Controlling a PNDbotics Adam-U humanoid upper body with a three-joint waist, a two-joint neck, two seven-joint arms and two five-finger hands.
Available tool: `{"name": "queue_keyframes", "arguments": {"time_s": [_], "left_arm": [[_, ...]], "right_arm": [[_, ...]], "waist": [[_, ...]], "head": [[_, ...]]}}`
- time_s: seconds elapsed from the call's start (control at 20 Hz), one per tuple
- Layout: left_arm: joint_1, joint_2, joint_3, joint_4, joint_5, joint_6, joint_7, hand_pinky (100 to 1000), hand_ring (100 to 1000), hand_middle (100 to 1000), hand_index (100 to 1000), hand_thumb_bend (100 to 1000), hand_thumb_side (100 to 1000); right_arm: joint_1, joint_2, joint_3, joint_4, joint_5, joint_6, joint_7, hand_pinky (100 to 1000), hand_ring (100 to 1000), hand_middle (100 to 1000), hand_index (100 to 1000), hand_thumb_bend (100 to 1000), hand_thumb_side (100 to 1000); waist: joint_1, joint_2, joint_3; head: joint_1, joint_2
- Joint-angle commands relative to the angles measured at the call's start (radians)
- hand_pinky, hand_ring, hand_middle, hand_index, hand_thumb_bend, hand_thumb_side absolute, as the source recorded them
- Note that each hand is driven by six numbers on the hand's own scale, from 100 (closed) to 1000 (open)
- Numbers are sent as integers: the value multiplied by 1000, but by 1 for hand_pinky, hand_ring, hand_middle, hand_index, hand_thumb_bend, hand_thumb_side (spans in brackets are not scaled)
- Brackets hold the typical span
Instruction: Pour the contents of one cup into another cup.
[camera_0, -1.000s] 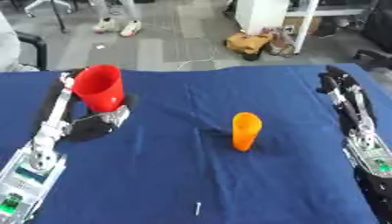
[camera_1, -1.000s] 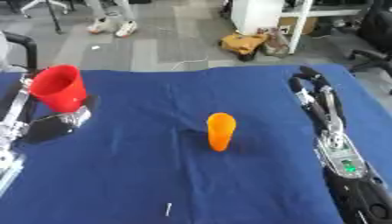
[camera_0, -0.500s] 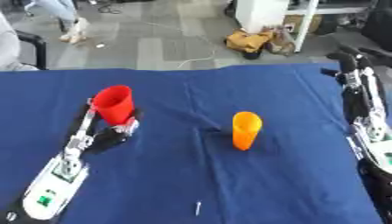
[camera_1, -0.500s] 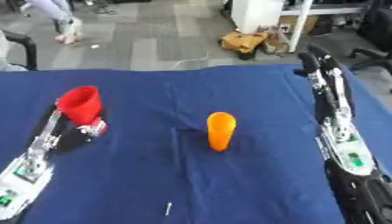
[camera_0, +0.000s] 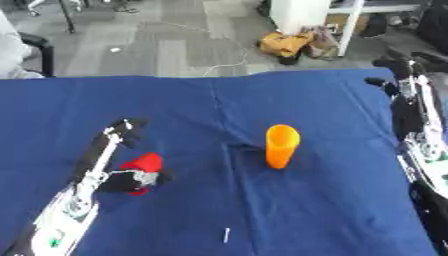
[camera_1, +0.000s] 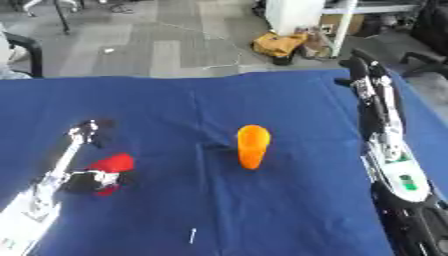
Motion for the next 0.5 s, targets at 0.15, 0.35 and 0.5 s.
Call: {"name": "queue_keyframes", "arguments": {"time_s": [0.15, 0.35, 0.5], "left_arm": [[43, 62, 56, -234, 139, 42, 55, 631, 703, 754, 839, 1000, 763], [120, 105, 115, -434, 329, 106, 68, 617, 691, 745, 827, 973, 783], [177, 113, 156, -525, 419, 141, 78, 607, 686, 740, 822, 922, 807]], "right_arm": [[-3, -19, -5, -22, -2, -2, 11, 683, 968, 658, 842, 693, 724], [12, -16, -9, -24, -4, 1, 15, 670, 965, 652, 837, 692, 728], [23, -11, -13, -32, -11, 5, 17, 666, 964, 651, 835, 690, 732]], "waist": [[-2, -13, 9], [-1, -14, 20], [-1, -13, 25]], "head": [[-6, 10], [0, 26], [4, 41]]}}
